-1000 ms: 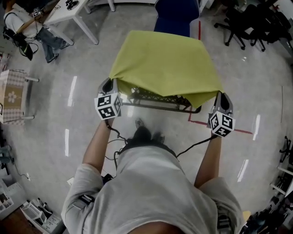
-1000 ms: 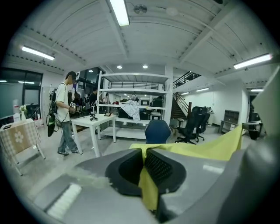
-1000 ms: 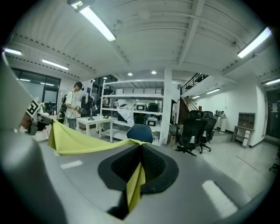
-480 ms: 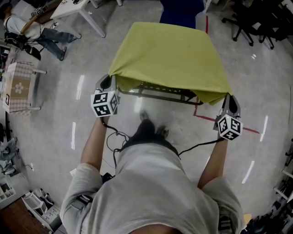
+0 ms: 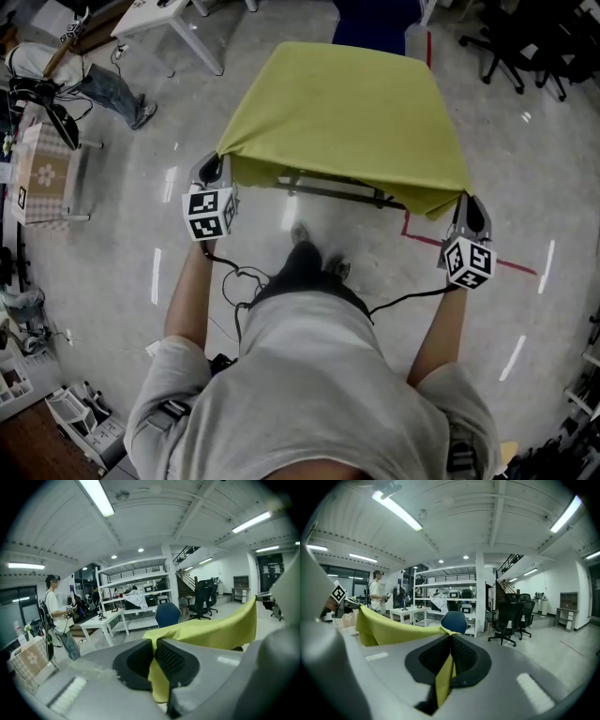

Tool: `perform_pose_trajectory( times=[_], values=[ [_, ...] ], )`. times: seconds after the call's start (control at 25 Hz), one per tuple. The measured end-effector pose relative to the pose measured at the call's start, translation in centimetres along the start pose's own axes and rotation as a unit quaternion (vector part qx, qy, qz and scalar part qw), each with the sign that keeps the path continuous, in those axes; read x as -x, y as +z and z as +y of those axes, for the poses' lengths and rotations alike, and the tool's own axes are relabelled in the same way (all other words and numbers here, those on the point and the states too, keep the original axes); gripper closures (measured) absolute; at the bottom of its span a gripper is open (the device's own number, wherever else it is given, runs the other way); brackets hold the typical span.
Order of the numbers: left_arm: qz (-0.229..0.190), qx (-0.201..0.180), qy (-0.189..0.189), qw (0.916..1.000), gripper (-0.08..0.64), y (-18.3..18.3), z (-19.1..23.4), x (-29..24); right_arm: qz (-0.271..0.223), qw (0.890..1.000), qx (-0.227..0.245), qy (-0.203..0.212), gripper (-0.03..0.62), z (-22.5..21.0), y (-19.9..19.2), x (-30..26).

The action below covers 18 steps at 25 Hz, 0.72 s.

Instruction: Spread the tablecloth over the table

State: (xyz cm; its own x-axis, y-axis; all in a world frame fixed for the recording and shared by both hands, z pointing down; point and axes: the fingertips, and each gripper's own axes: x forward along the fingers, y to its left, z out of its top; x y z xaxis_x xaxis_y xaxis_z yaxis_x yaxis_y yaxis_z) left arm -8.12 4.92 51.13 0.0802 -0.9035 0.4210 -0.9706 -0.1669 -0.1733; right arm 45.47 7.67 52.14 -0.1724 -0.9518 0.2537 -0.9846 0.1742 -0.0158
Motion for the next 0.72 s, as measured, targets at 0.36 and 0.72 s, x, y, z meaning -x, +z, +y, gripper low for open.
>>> perform_pose_trajectory(
  times=[0.36, 0.72],
  values=[
    [-0.039, -0.081, 0.037, 0.9952, 0.532, 6.0, 6.6, 3.3, -0.018, 0.998, 0.015, 0.061, 0.581, 5.7, 0.8, 0.2],
    [0.038, -0.124, -0.018, 0.9914, 0.532, -1.4, 3.1, 4.0, -0.002, 0.999, 0.003, 0.054, 0.581, 3.7, -0.4, 2.3]
  ],
)
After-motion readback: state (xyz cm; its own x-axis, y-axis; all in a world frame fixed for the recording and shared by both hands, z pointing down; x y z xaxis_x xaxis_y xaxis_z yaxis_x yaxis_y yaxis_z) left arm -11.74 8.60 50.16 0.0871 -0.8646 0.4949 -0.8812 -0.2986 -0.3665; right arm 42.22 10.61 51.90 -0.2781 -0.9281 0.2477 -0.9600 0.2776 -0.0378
